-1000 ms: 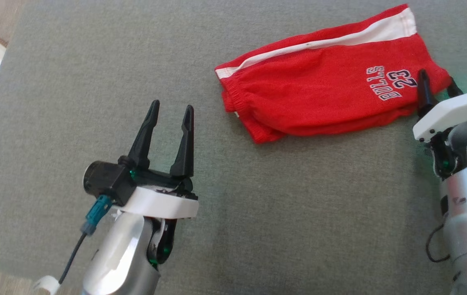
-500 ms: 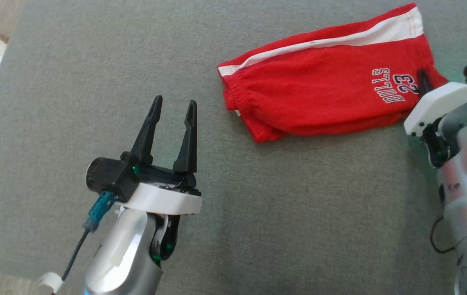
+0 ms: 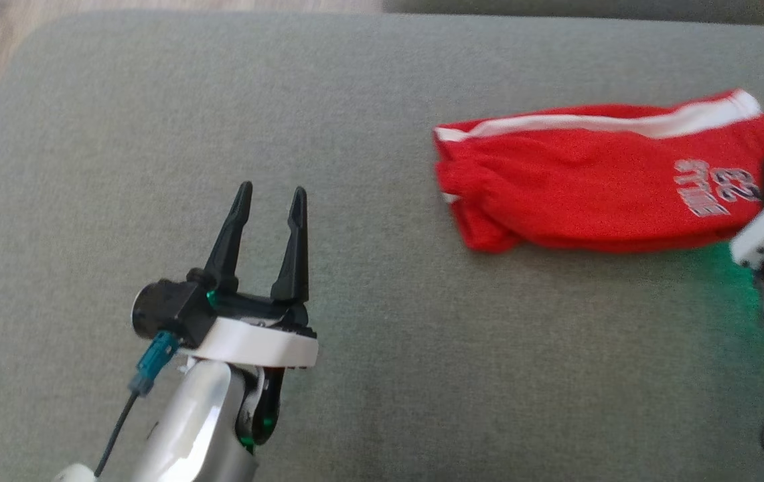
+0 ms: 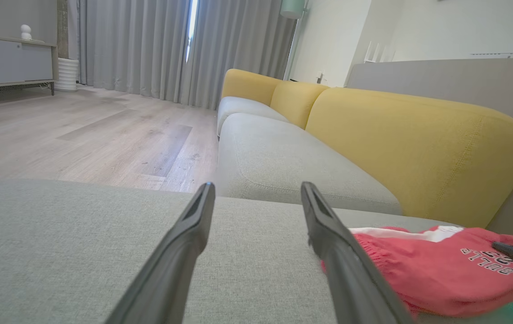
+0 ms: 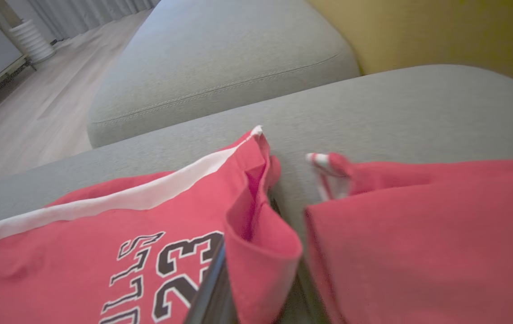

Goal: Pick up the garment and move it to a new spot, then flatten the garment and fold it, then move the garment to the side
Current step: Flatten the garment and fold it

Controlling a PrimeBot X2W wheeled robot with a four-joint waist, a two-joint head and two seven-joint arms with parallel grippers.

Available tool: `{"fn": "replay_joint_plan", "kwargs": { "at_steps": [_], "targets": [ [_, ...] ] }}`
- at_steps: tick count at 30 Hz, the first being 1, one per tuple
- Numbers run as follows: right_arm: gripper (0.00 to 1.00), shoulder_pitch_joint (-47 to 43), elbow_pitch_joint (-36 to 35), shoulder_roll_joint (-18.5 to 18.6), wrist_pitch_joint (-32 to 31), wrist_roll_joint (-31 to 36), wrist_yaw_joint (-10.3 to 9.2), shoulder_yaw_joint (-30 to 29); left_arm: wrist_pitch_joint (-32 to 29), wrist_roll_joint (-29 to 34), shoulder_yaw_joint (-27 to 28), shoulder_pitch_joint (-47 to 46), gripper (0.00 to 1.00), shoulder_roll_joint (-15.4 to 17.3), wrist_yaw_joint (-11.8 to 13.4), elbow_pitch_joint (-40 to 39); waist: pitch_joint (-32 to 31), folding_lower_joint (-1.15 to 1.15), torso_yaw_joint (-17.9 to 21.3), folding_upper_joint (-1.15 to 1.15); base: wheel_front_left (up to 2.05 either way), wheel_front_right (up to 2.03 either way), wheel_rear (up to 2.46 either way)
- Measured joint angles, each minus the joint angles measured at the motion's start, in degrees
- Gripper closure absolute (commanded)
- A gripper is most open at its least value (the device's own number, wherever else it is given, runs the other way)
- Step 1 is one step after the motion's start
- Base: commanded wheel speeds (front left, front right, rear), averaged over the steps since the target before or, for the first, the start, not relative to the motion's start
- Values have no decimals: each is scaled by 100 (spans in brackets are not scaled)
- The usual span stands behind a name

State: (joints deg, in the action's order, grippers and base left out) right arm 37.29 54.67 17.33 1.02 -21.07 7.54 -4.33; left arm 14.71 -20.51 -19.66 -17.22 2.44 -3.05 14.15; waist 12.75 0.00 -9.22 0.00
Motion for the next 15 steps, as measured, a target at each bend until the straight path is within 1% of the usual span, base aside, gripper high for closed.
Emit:
{"fn": "replay_joint_plan", "kwargs": {
  "at_steps": [4,8,13,15],
  "targets": [
    [100,-215,-48,170,-2,-122,0,-138,0,45,70,115,0,0,-5,19,-162,0,131,0,0,0,0],
    [100,-260,-81,151,-1,-158,0,-168,0,51,84,128,0,0,-51,22,-241,0,187,0,0,0,0],
    [100,-258,-97,97,70,-156,0,-164,0,116,90,128,0,0,-58,36,-261,0,164,0,0,0,0],
    [100,-257,-126,45,157,-156,0,-149,0,141,98,128,0,0,-100,47,-283,0,144,0,0,0,0]
  ]
}}
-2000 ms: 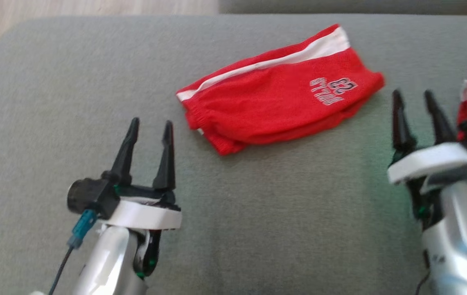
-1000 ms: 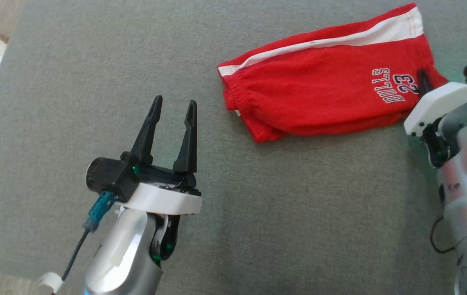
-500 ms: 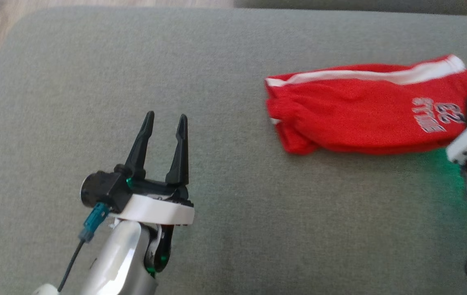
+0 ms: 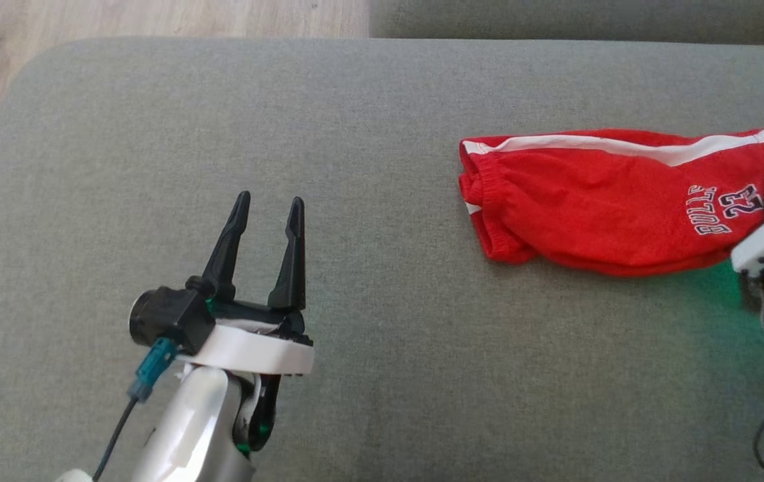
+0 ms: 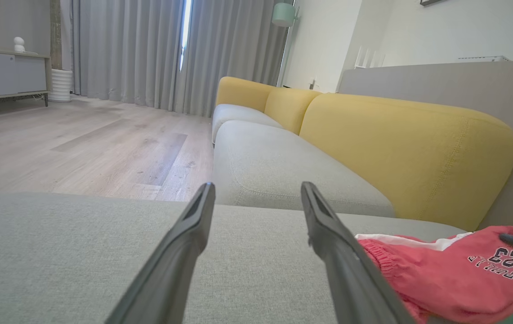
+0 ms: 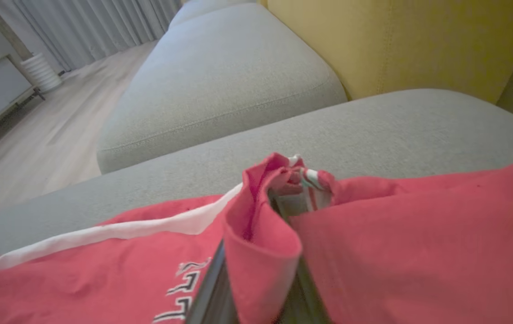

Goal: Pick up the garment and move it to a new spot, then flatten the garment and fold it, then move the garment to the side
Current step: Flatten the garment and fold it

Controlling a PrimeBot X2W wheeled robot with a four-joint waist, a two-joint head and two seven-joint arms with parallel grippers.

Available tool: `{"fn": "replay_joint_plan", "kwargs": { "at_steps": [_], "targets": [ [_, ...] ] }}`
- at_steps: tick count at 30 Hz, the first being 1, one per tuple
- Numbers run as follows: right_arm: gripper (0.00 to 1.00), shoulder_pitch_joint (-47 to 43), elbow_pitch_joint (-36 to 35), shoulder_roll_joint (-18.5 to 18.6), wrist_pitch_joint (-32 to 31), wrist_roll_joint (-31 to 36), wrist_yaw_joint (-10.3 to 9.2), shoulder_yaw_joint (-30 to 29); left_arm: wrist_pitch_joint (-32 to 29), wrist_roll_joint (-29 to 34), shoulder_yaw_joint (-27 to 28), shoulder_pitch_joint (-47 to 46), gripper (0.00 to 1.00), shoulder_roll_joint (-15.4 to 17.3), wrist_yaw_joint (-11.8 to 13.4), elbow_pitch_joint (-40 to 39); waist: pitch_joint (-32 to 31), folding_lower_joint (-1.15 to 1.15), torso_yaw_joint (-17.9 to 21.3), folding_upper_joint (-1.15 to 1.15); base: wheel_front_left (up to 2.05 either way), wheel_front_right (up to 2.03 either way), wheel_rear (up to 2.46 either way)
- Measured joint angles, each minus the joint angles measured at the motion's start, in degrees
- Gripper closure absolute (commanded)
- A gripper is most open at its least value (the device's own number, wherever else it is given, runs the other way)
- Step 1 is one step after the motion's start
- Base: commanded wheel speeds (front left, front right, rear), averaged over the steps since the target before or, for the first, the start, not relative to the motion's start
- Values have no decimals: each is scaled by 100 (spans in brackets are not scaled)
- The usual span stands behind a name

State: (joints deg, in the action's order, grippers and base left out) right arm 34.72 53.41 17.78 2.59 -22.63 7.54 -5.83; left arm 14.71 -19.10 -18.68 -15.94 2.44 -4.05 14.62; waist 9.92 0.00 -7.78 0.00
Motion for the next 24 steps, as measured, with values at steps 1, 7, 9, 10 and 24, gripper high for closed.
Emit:
{"fn": "replay_joint_plan", "kwargs": {
  "at_steps": [1,7,9,10,24],
  "targets": [
    [100,0,-25,-31,37,0,0,21,0,0,3,1,0,0,0,4,-17,0,-12,0,0,0,0],
    [100,-1,-420,-314,243,-108,0,436,0,1,55,111,0,1,0,19,-213,0,-84,0,0,0,0],
    [100,-2,-554,-423,247,-164,0,614,0,1,74,175,0,1,0,48,-273,0,-101,0,0,0,0],
    [100,-3,-614,-478,248,-170,0,703,0,1,88,200,0,1,0,47,-298,0,-111,0,0,0,0],
    [100,-3,-964,-1066,253,-320,0,1739,0,-1,145,226,0,2,1,70,-356,-1,-439,0,0,0,0]
  ]
}}
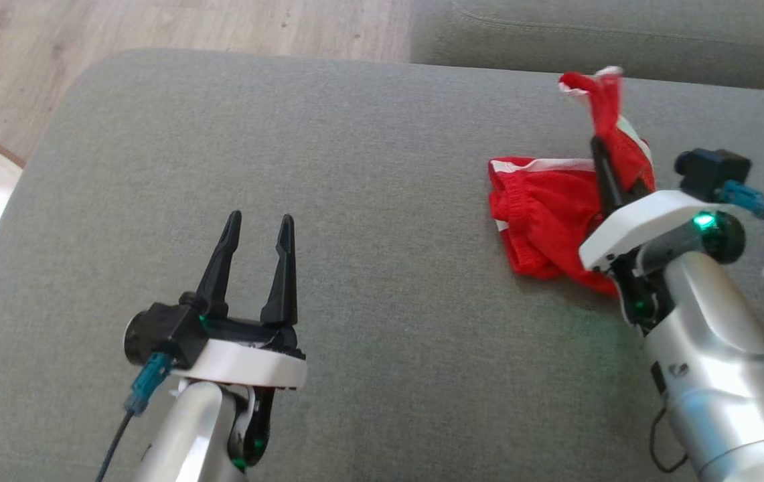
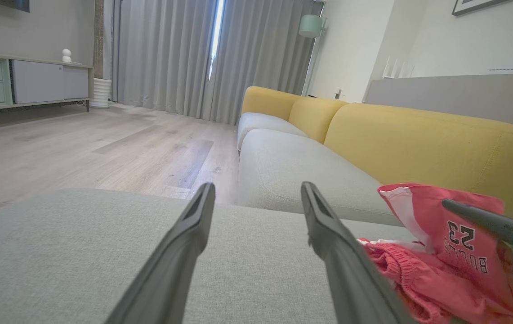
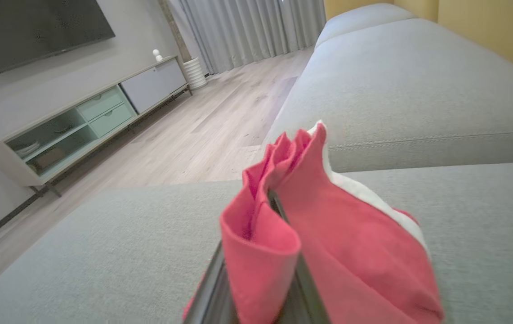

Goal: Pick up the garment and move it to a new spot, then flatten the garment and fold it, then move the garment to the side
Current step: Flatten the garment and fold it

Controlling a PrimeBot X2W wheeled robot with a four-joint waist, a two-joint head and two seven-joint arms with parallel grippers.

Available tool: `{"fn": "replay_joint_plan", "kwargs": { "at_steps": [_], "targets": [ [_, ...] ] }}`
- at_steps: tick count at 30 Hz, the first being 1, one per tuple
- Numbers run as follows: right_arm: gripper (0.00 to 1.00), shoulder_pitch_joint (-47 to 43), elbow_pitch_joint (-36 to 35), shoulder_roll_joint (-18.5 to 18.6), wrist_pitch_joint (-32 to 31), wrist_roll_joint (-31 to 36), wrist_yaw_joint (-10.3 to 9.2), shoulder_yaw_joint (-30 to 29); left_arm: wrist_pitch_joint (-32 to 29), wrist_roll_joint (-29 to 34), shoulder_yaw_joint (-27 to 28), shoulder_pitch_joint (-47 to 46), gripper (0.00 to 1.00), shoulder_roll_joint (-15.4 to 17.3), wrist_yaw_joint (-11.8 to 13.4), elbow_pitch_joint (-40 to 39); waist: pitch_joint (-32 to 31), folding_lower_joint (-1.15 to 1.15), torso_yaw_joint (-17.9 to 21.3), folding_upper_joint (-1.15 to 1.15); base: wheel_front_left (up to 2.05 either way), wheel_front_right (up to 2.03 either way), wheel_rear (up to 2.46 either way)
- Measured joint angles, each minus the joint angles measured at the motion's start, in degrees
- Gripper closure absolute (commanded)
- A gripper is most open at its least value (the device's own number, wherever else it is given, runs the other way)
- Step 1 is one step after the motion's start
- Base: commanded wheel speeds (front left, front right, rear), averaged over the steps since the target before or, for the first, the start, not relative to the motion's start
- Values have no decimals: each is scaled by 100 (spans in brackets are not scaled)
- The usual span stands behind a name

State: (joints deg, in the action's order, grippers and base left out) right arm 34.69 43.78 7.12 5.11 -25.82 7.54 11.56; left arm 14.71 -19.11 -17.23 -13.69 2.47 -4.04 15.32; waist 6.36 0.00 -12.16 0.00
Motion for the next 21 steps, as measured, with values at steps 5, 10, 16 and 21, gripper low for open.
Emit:
{"fn": "replay_joint_plan", "kwargs": {
  "at_steps": [5,10,16,21],
  "targets": [
    [100,-35,136,-105,-1,-33,0,404,0,-1,5,2,0,0,1,13,-16,0,-112,0,0,0,0],
    [100,-193,274,-105,0,-143,0,812,0,-1,19,16,0,0,1,21,-40,0,-138,0,0,0,0],
    [100,-244,447,-101,-8,-270,0,1434,0,-1,27,25,0,0,8,22,-35,0,-98,0,0,0,0],
    [0,-245,635,-87,-26,-275,0,2183,0,-7,31,26,0,0,9,33,-53,0,-42,0,0,0,0]
  ]
}}
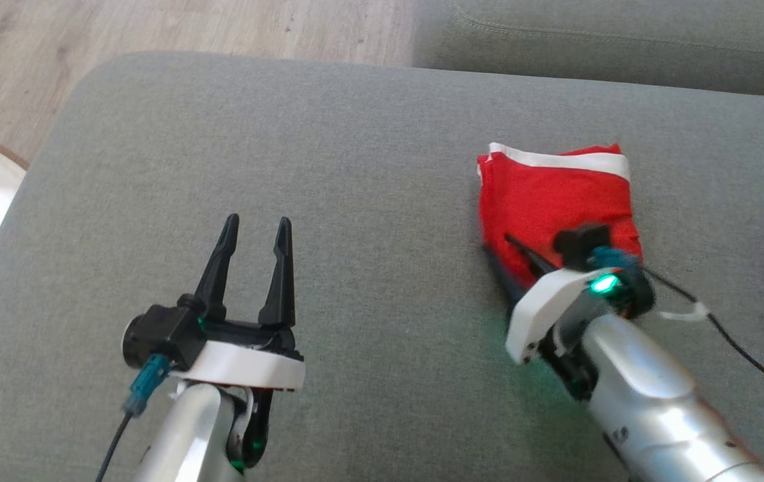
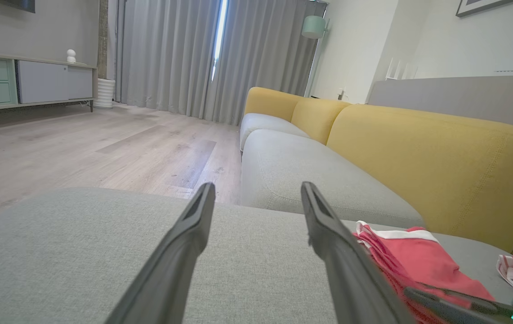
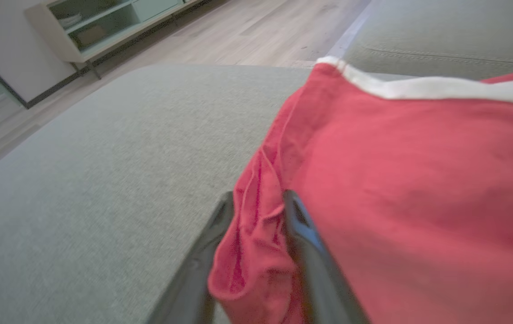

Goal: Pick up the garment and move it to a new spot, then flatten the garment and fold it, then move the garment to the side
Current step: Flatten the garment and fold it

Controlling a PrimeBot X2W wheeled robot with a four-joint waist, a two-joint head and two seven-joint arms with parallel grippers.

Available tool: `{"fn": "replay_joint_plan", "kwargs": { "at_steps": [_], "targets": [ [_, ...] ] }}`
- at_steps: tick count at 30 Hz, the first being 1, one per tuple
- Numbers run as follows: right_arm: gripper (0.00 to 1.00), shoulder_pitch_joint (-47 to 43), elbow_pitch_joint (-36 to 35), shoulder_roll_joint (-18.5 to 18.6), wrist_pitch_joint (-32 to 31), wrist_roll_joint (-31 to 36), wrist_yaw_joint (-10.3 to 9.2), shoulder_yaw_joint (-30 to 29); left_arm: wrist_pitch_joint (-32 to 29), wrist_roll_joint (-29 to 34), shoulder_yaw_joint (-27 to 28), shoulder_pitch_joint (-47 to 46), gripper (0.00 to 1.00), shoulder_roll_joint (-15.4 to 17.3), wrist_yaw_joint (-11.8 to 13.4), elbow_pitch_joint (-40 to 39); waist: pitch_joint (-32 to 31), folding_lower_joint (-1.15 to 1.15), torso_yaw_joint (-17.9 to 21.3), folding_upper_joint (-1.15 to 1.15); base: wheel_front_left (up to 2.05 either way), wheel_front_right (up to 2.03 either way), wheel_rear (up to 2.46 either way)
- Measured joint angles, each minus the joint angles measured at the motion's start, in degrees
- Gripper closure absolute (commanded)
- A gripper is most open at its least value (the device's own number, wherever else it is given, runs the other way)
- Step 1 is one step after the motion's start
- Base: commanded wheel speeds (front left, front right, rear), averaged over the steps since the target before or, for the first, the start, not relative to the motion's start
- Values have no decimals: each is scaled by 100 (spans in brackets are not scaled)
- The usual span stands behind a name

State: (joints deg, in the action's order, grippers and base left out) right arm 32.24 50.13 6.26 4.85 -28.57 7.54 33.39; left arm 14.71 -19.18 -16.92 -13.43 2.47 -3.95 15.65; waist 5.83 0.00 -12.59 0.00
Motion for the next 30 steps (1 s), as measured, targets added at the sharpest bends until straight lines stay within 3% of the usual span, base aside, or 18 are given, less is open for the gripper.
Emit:
{"fn": "replay_joint_plan", "kwargs": {
  "at_steps": [6,11,19,20,25,30],
  "targets": [
    [0,-4,-244,3,57,-318,0,958,0,0,37,43,0,0,25,26,-77,0,167,0,0,0,0],
    [0,3,-483,261,542,-628,0,904,0,1,140,90,0,1,41,13,-162,0,402,0,0,0,0],
    [0,93,-630,879,931,-189,0,-632,0,9,346,88,0,1,35,-201,-219,0,833,0,0,0,0],
    [0,93,-630,879,931,-189,0,-632,0,9,346,88,0,1,35,-201,-219,0,833,0,0,0,0],
    [0,-149,-1315,850,954,584,0,-2046,0,32,413,88,0,1,32,-311,-231,0,1067,0,0,0,0],
    [0,-1046,-2082,438,954,1449,0,-2991,0,59,436,92,0,1,-10,-324,-279,0,1226,0,0,0,0]
  ]
}}
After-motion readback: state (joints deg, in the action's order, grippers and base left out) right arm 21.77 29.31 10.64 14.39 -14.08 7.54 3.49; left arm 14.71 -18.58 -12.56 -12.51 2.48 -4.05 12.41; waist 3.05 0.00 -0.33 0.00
